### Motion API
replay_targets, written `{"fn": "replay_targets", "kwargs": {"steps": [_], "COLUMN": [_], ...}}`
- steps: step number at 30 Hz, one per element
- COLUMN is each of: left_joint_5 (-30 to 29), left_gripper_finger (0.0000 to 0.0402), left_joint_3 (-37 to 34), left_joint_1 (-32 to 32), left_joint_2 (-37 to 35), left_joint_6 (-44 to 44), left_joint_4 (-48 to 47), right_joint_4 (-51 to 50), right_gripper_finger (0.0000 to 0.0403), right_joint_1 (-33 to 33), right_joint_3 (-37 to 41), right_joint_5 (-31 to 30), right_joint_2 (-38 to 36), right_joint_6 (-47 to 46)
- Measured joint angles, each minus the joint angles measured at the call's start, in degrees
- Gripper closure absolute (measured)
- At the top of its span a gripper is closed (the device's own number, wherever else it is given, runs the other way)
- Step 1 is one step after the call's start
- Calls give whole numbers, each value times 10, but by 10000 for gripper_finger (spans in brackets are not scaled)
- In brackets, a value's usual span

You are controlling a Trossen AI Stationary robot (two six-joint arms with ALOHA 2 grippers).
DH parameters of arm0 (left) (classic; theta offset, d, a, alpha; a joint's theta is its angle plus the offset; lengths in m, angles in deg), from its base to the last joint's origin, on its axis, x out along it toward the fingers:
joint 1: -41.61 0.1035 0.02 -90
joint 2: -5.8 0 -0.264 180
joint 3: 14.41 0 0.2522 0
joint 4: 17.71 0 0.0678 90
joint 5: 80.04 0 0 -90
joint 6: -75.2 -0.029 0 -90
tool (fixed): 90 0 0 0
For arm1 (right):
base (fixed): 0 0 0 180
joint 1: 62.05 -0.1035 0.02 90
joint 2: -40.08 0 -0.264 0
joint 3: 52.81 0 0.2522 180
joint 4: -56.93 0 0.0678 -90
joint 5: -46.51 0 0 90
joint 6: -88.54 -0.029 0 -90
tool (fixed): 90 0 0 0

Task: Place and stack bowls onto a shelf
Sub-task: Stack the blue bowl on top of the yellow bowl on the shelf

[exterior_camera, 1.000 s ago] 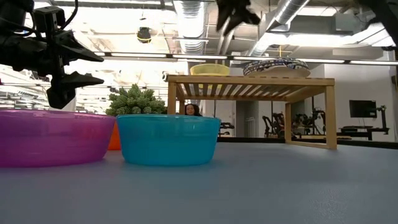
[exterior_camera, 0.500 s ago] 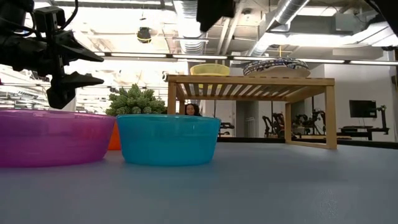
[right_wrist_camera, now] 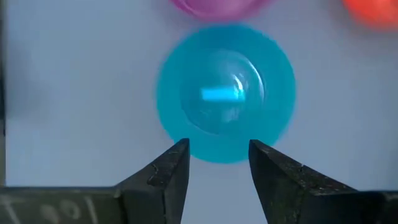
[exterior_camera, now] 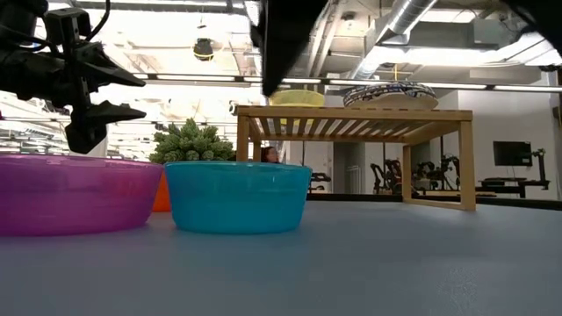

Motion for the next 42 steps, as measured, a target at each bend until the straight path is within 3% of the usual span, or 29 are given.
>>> {"fn": "replay_targets", "kwargs": {"steps": [6,14,19,36,42], "left_joint_5": [2,2,3,0,0], "left_gripper_finger": [205,205,205,205,205], "left_joint_3": [0,0,0,0,0], "left_joint_1": [0,0,0,0,0], "left_joint_2": [0,0,0,0,0], "left_joint_6": [-6,-6,-6,-2,-2], "left_joint_4": [-1,-1,-1,-1,-1], "right_joint_4": [33,68,88,128,110], "right_gripper_finger": [222,223,223,224,273], "right_joint_1": [-43,-59,-60,-61,-61], "right_joint_3": [-1,0,0,0,0], "right_joint_5": [-19,7,-19,-8,-38], "right_joint_2": [11,69,73,108,109], "right_joint_6": [118,126,111,15,-39]}}
